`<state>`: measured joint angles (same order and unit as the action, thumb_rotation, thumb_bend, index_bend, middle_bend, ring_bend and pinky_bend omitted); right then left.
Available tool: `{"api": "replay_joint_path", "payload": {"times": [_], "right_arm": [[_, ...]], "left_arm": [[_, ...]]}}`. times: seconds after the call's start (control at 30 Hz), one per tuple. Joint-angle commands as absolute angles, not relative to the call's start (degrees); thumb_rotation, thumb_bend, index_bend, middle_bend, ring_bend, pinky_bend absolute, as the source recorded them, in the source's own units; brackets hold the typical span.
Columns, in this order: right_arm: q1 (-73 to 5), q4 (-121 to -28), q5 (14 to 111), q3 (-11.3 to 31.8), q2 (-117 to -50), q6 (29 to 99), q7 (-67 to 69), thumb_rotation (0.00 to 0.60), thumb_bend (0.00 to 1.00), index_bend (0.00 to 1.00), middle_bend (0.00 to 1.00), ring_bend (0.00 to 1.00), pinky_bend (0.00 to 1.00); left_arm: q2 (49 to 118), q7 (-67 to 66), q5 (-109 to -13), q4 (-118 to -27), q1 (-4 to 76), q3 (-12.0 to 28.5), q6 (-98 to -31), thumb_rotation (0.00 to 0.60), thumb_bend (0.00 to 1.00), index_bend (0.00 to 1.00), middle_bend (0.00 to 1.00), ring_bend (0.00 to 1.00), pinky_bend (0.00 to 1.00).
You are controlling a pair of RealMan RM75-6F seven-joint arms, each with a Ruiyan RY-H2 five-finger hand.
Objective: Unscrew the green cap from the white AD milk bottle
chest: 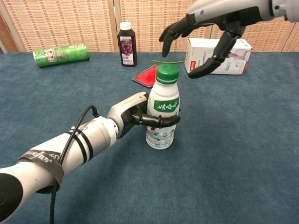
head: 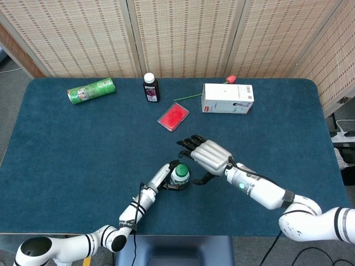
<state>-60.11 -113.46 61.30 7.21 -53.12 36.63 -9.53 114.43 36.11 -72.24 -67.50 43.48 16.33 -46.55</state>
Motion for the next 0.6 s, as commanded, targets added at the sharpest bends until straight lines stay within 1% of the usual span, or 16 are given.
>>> {"api": "replay_joint_path", "payload": {"times": [0.03,0.3,0.6], "right_arm": [[-59.64,-114.29,61.19,6.63,-52.06,35.81,-9.44,0.439,0.17,0.23,0.0,0.0,0.0],[-58.9,-115.47,62.55,6.61,-51.03,35.35,-9.21,0.44,0.17,0.24,0.0,0.0,0.0],[-59.39,-115.09,61.82,6.72,-51.85,34.55,-9.75,0.439,0.17,0.24,0.0,0.0,0.0]], "left_arm": [[114.36,36.05,-72.0,-67.47,43.43,16.43,-46.45,0.6,0.89,0.59,0.78,0.32,0.0],[114.54,35.76,-70.67,-67.12,43.59,16.99,-45.52,0.6,0.89,0.59,0.78,0.32,0.0],[114.6,35.14,-70.35,-67.03,43.77,17.07,-44.98,0.6,0.89,0.59,0.78,0.32,0.0]]}}
